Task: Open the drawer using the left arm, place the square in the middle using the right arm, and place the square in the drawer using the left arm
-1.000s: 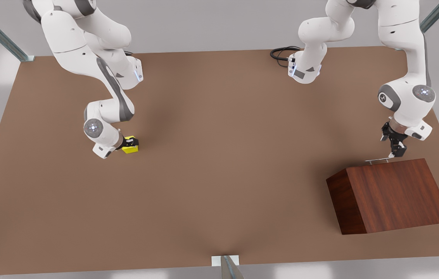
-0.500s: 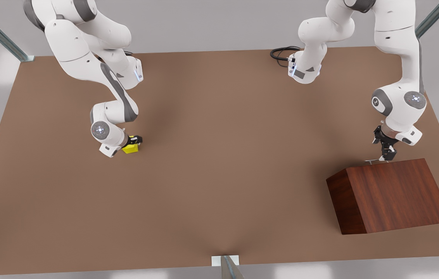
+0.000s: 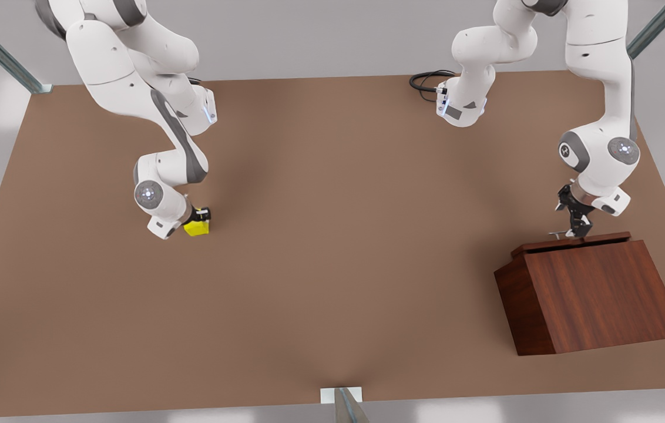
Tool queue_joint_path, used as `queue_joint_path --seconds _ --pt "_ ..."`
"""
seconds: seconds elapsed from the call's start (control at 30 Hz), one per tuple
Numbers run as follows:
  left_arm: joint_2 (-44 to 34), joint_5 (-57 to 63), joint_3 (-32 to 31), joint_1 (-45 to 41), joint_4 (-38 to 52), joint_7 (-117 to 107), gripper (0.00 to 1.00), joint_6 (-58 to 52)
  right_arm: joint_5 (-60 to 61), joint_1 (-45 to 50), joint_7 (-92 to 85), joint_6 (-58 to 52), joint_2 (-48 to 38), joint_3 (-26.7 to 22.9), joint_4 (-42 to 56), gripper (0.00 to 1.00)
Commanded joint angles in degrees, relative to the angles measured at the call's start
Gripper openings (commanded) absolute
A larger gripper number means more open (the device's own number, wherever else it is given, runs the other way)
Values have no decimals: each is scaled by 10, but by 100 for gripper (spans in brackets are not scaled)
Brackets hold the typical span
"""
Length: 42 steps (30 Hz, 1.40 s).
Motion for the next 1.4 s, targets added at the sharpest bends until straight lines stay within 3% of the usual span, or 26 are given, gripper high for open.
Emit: queue_joint_path --seconds 0.0,0.07,0.27,0.33,0.53,0.6,0.67,0.8,1.1,1.17,1.2,1.37 --pt "-1 0 0 0 0 0 100 -3 -2 3 4 -7 1 1 12 55" --pt "-9 0 0 0 -3 0 100 -16 2 22 6 -84 11 1 89 55" --pt "-27 0 2 0 -22 0 100 -25 2 170 254 -311 151 20 443 56" --pt "-36 0 3 0 -26 -1 100 -37 3 238 346 -340 193 20 525 56" --pt "-52 0 3 0 -40 -3 100 -49 -2 429 554 -341 433 14 865 56" --pt "-56 1 3 0 -40 -3 100 -57 -2 460 625 -304 454 1 885 54" --pt "-61 1 4 0 -45 -5 100 -63 -2 479 834 -236 461 0 900 54" --pt "-72 1 6 0 -47 -6 100 -78 -2 495 1048 -224 472 -6 900 54" --pt "-77 2 7 1 -51 -11 100 -106 -3 517 939 -252 501 -11 900 55" --pt "-82 2 8 1 -51 -14 100 -111 -2 520 926 -252 502 -10 900 64" --pt "-83 2 8 1 -51 -14 100 -111 -2 521 905 -256 502 -10 899 100" --pt "-87 4 8 1 -51 -18 100 -124 -2 521 870 -273 501 -10 898 100"
